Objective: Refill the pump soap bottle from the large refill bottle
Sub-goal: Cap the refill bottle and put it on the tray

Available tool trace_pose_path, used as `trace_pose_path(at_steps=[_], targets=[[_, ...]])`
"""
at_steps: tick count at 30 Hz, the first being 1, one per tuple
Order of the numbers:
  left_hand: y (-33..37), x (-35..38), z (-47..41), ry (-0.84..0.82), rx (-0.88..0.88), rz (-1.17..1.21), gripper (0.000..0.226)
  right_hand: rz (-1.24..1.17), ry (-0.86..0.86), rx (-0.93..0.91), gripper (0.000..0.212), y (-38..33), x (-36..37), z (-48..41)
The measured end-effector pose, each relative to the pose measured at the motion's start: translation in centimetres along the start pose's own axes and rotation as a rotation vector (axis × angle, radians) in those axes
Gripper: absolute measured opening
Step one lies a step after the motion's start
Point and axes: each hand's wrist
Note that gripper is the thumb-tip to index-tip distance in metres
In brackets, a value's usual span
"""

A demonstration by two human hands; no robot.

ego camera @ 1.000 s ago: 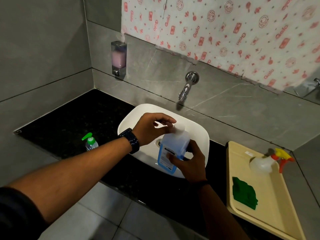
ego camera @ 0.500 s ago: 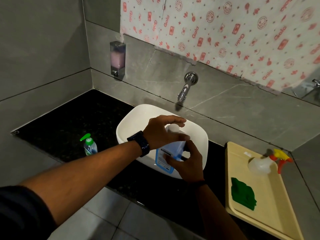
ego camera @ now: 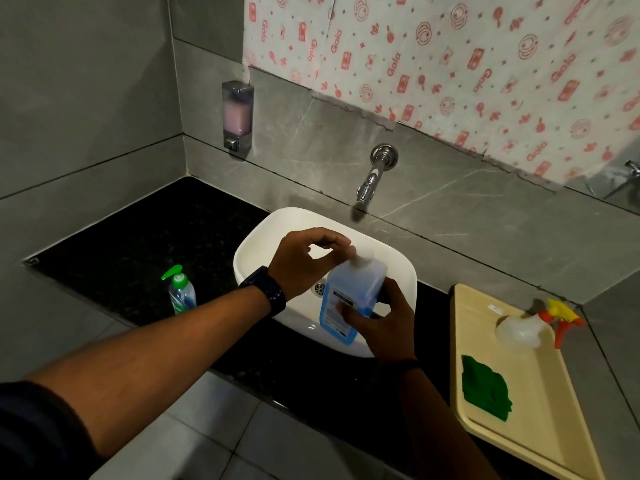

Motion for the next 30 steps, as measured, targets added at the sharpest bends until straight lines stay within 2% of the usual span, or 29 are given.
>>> trace_pose_path(at_steps=[4, 6, 12, 19, 23, 26, 30], targets=[[0.5, 0.7, 0.2, -0.024, 0.024, -0.042, 0.042, 0.012, -0.002, -0.003, 0.06, -0.2, 0.5, -0.1], [0.6, 0.8, 0.2, -0.012, 0.028, -0.065, 0.046, 0.013, 0.0, -0.008, 0.06, -0.4, 0.7, 0.0], [1.2, 0.4, 0.0, -0.001, 0.046, -0.112, 0.037, -0.02, -0.001, -0.03, 0.056, -1.2, 0.6, 0.3], [1.1, -0.9, -0.6, -0.176, 0.09, -0.068, 0.034, -0.045, -0.013, -0.032, 0.056, -1.3, 0.8, 0.5], [1.0, -1.6, -0.5, -0.123, 0.113, 0.025, 0.031, -0.029, -0.023, -0.037, 0.058, -1.4, 1.3, 0.4], [0.8, -1.5, -0.5, -0.088, 0.104, -0.041, 0.03, -0.023, -0.03, -0.028, 0.061, -1.5, 1.5, 0.4], [0.4, -1.7, -0.7, -0.155, 0.131, -0.101, 0.029, -0.027, -0.059, -0.013, 0.062, -1.4, 1.4, 0.3]])
Point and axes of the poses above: each hand's wrist, its own z-axis away from the middle knuckle, its own x-axis out of the palm, y = z × x, and after that the axes turned 6 degrees about x, right-handed
